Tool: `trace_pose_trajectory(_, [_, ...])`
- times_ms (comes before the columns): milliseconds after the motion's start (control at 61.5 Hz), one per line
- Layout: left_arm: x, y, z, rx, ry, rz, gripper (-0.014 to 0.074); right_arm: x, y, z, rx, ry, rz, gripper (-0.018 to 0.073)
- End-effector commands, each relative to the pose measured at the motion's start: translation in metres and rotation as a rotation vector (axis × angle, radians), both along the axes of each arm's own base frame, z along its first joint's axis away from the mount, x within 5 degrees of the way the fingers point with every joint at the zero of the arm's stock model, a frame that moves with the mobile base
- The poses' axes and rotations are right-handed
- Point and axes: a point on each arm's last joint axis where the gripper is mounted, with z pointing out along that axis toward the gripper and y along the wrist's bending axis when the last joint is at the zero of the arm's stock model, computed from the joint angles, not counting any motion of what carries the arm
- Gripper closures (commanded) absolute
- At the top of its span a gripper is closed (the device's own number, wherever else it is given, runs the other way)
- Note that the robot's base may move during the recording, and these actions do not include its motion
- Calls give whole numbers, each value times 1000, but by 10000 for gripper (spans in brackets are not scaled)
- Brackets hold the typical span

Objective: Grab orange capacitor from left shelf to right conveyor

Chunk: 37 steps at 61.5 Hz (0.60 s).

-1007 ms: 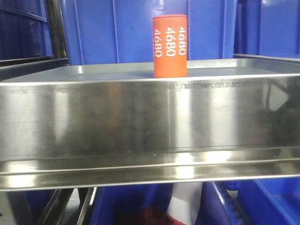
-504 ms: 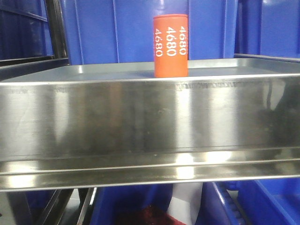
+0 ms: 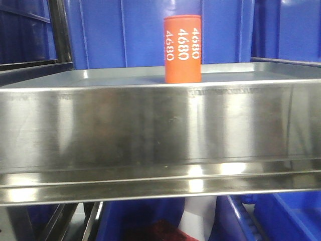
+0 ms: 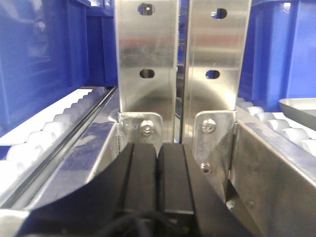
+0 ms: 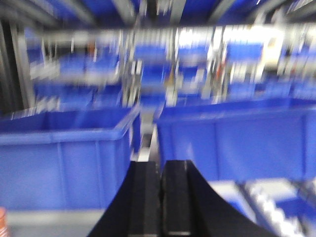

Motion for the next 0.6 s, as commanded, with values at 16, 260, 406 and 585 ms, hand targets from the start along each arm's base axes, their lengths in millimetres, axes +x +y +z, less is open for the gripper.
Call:
trace_pose_trajectory(16, [-2,0,10,-10,-96,-4,701,35,12,30,-56,143,83,502])
trace_pose_trajectory(260, [-2,0,10,-10,-96,-4,701,96,74,30,-182,393,380,502])
trace_pose_trajectory(406, [-2,0,10,-10,-96,-4,701,120,101,9,-208,477,444,379])
trace_pose_trajectory(585, [-2,0,10,-10,-96,-4,701,145,119,-10,-155,532,466,-92])
